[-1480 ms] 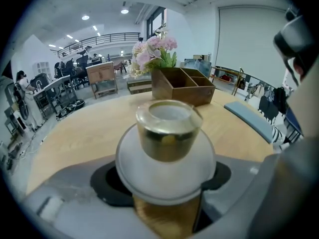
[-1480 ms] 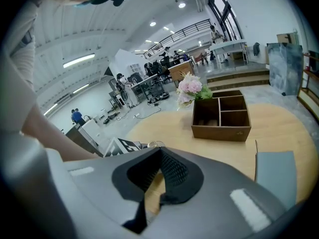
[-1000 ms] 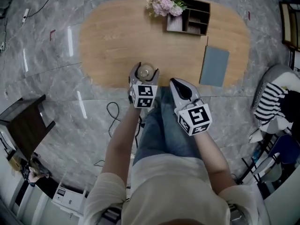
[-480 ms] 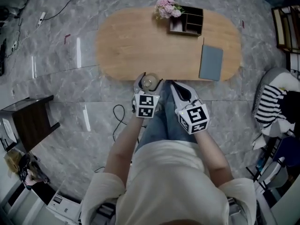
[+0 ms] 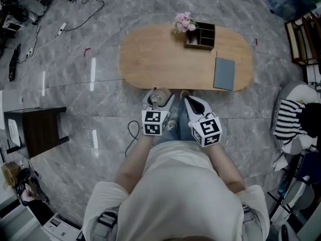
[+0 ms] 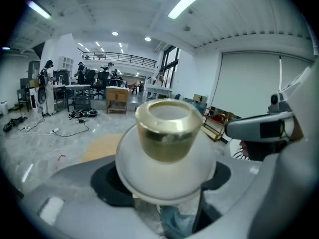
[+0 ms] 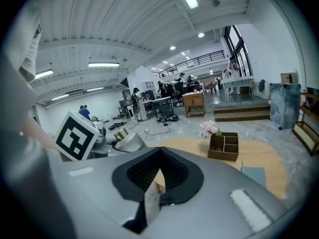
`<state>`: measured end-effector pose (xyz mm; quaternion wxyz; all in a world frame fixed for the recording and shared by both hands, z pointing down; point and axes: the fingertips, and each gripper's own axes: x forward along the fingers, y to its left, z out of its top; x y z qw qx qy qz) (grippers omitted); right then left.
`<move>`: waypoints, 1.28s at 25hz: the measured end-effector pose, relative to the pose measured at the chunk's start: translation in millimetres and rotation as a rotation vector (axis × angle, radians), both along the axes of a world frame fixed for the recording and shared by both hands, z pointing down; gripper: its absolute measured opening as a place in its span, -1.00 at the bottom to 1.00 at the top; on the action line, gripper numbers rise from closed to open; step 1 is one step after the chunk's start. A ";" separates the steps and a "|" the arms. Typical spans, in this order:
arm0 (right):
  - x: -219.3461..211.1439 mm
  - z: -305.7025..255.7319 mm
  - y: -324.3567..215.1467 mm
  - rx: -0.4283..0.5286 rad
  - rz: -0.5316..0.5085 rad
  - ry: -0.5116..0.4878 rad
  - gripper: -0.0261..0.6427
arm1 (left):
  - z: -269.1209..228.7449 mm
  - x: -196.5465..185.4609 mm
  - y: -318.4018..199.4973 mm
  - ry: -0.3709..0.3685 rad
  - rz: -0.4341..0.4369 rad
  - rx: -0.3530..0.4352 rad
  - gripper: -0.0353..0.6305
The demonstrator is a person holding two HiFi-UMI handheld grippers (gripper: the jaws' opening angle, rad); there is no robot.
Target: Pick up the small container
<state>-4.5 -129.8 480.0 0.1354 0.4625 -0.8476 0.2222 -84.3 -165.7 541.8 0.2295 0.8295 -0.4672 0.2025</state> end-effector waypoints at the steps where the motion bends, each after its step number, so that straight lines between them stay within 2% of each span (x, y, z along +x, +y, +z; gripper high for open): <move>1: -2.3 -4.6 4.6 0.007 0.000 -0.001 -0.93 | -7.5 -3.1 5.1 0.001 0.000 0.007 0.14; 14: -11.0 -48.4 52.0 0.097 -0.009 0.013 -0.93 | -68.0 -31.4 77.8 0.044 0.036 0.049 0.14; 32: -28.2 -66.3 65.8 0.158 -0.017 0.015 -0.93 | -92.9 -57.9 101.6 0.104 0.014 0.098 0.14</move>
